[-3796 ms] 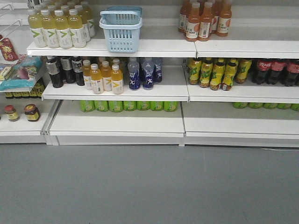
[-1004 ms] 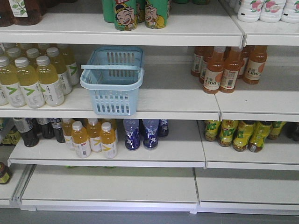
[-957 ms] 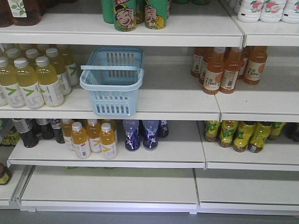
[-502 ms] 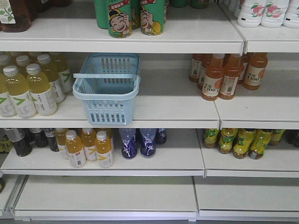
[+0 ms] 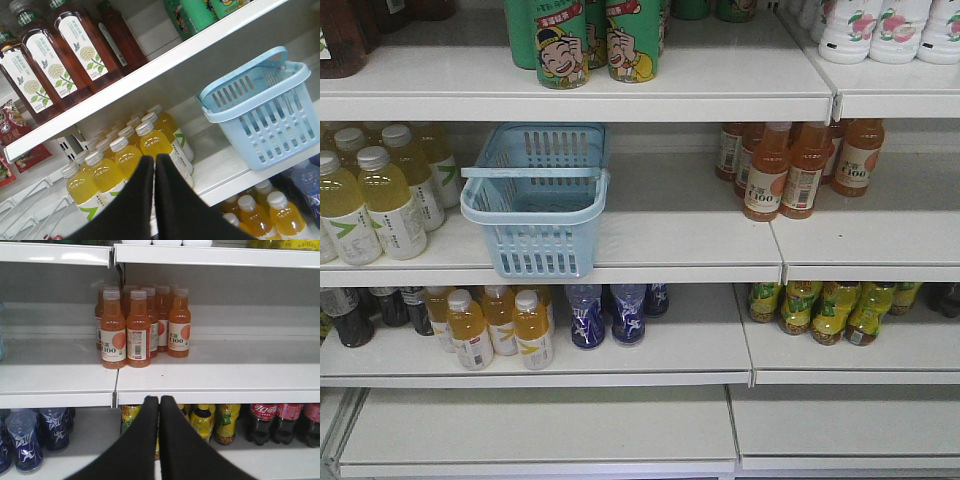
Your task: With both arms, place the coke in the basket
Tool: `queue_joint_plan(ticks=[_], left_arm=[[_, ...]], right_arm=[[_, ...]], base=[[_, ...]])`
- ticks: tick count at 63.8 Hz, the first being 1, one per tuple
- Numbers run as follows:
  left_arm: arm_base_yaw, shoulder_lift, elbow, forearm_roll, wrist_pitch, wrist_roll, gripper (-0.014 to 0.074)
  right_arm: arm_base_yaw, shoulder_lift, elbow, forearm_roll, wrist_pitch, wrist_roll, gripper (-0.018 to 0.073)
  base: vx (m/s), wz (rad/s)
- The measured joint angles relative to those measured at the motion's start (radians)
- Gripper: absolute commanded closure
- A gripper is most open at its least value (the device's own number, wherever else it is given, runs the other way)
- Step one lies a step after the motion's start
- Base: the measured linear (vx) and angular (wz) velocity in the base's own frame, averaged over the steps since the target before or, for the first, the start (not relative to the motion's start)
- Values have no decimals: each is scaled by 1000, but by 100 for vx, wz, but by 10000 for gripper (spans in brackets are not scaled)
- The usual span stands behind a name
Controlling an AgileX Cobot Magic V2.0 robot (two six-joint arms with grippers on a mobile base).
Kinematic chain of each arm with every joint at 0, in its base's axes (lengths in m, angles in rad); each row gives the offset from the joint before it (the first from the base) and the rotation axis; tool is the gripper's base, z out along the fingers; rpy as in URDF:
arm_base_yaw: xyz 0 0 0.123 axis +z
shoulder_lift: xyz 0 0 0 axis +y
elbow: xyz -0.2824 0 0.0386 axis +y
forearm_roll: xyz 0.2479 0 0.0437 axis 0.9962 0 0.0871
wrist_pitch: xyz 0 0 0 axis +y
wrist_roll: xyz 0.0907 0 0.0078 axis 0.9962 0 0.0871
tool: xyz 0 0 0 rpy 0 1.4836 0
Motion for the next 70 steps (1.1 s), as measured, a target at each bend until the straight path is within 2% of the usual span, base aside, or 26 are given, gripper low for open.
queue_joint_plan(ticks=[70], left_arm=[[0, 0, 0, 0, 0, 0, 602]], right_arm=[[0, 0, 0, 0, 1, 0, 564]], base=[[0, 0]])
